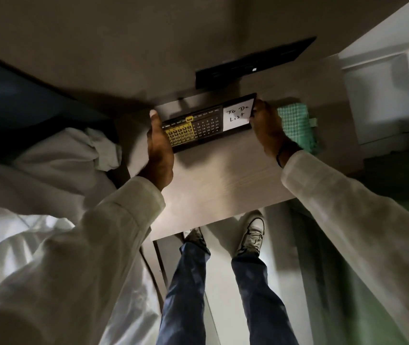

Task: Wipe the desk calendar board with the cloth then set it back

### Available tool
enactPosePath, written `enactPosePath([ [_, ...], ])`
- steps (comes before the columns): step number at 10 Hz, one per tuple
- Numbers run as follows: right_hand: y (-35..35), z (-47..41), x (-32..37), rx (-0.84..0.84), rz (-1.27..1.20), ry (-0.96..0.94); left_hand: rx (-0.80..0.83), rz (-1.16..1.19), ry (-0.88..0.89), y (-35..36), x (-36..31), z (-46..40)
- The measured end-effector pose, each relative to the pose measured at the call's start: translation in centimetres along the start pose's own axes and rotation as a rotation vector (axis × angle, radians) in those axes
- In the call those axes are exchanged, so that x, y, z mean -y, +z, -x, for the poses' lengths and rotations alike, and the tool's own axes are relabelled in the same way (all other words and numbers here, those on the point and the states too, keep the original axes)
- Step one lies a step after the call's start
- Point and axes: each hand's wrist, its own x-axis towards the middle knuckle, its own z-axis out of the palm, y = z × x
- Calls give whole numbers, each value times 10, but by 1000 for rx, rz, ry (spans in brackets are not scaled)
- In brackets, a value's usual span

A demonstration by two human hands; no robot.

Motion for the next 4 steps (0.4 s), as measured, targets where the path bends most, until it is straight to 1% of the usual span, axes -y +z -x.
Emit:
enactPosePath([
  [1, 2, 8, -4, 13, -105, -28, 30, 66, -50, -1, 6, 2],
  [2, -6, 22, -5, 63, -123, -45, 54, 86, -91, -3, 11, 4],
  [3, -15, 23, -6, 19, -110, -57, -12, 11, -67, -5, 9, 6],
  [4, -34, 42, -3, 23, -257, -84, -153, -353, 177, -12, 11, 33],
])
